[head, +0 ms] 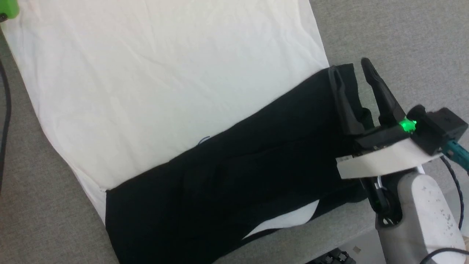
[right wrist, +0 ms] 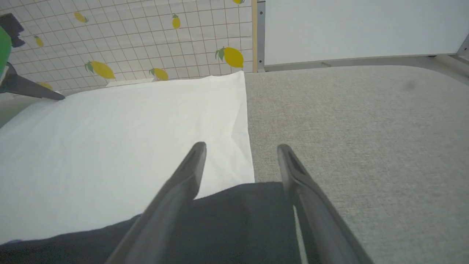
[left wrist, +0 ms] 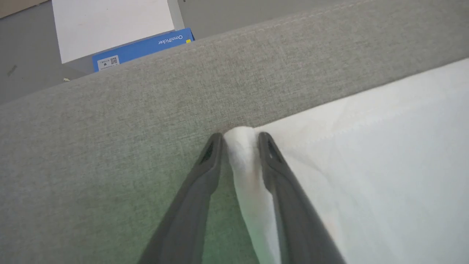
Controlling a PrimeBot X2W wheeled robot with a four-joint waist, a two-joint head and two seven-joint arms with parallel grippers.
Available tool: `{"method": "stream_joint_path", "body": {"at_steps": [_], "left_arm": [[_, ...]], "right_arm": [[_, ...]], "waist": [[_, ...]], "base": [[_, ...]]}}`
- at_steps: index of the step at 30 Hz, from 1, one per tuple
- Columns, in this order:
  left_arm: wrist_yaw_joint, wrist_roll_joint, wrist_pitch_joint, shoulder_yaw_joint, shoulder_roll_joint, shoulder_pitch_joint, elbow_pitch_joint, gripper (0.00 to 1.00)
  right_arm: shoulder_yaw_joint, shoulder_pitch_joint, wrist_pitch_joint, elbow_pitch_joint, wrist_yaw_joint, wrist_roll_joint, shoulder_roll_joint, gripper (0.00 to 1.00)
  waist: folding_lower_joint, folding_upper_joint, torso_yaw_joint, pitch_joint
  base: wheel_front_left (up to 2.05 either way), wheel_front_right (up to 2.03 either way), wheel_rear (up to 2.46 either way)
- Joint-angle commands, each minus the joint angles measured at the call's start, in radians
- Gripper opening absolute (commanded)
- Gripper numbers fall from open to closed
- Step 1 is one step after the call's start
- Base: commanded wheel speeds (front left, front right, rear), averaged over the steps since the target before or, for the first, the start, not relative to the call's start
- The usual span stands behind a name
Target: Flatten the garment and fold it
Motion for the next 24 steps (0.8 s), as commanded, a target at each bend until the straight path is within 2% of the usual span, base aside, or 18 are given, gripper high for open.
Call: {"method": "stream_joint_path", "body": {"at_steps": [1, 7, 8, 15, 19, 24], "left_arm": [[0.009, -0.006, 0.022, -0.002, 0.011, 0.052, 0.006, 0.00], [0.006, -0.023, 0.016, -0.005, 0.004, 0.072, -0.045, 0.00], [-0.004, -0.028, 0.004, -0.011, -0.005, 0.065, -0.053, 0.00], [-0.031, -0.037, -0.034, -0.044, -0.060, 0.007, -0.055, 0.00], [-0.048, -0.046, -0.068, -0.061, -0.099, -0.026, -0.051, 0.00], [-0.071, -0.054, -0.104, -0.078, -0.127, -0.055, -0.050, 0.00]], "right_arm": [[0.008, -0.037, 0.009, -0.003, -0.002, -0.007, 0.002, 1.00], [-0.013, -0.222, 0.091, 0.028, -0.002, -0.015, 0.002, 1.00], [-0.035, -0.320, 0.147, 0.073, -0.002, -0.007, 0.002, 1.00], [-0.124, -0.682, 0.406, 0.360, -0.002, 0.019, 0.002, 1.00], [-0.184, -0.846, 0.543, 0.535, -0.002, -0.083, -0.009, 1.00], [-0.280, -0.970, 0.674, 0.659, -0.002, -0.217, -0.011, 1.00]], "waist": [[0.0000, 0.0000, 0.004, 0.002], [0.0000, 0.0000, 0.021, 0.011], [0.0000, 0.0000, 0.034, 0.018], [0.0000, 0.0000, 0.108, 0.051], [0.0000, 0.0000, 0.156, 0.081], [0.0000, 0.0000, 0.207, 0.116]], "base": [[0.00, 0.00, 0.00], [0.00, 0.00, 0.00], [0.00, 0.00, 0.00], [0.00, 0.00, 0.00], [0.00, 0.00, 0.00], [0.00, 0.00, 0.00]]}}
